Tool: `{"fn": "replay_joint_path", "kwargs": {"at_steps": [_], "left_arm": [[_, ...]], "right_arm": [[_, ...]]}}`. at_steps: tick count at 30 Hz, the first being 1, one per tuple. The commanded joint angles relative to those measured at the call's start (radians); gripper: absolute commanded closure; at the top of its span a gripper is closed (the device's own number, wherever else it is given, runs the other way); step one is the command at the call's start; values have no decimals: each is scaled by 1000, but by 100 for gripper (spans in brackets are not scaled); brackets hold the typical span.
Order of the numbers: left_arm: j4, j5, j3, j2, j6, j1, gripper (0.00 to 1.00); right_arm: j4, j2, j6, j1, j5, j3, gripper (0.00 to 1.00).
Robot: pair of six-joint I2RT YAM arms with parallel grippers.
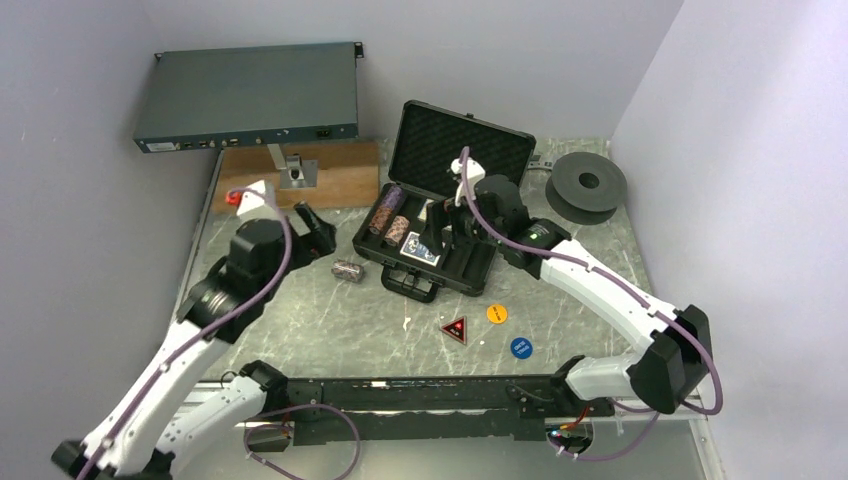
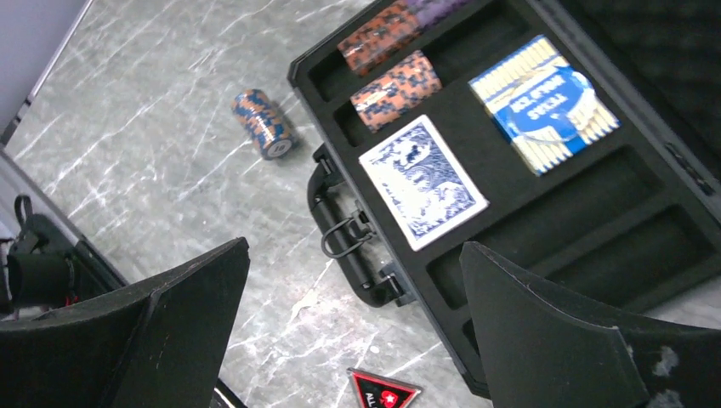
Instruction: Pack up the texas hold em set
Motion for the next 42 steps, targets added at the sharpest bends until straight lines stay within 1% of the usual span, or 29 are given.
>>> {"fn": "replay_joint_path", "kwargs": {"at_steps": [1,3,6,10,14,19,20,23,25,28,33,38,42], "left_arm": [[-77,-109,-30,-165,230,-3,0],[-117,-151,-21,-239,271,-3,0],[-184,-226,5,-300,326,-3,0],[-164,-275,-11,-353,439,-3,0],[-111,-250,-43,-357,537,-2,0],[-89,-226,-81,-317,551,-2,0],[-80,-214,-86,-311,558,-2,0],[-65,-182,-88,-300,572,1,0],[-60,-181,-92,-306,573,6,0],[-58,-184,-99,-327,565,25,0],[-59,-179,-104,-341,560,48,0],[-70,-172,-95,-332,553,69,0],[-67,-163,-99,-338,553,82,0]], "right_arm": [[91,34,-55,60,-50,49,2],[102,56,-76,94,-37,61,2],[105,97,-100,125,-24,89,2],[116,157,-130,150,-18,123,2],[131,208,-154,168,-7,158,2],[128,283,-170,175,2,210,4],[129,297,-173,175,2,218,5],[135,343,-188,175,-14,242,16],[133,383,-190,175,-22,265,20],[123,439,-196,175,-38,304,30],[99,521,-212,175,-42,363,34],[101,580,-217,174,-18,383,43],[99,622,-220,174,0,390,45]]}}
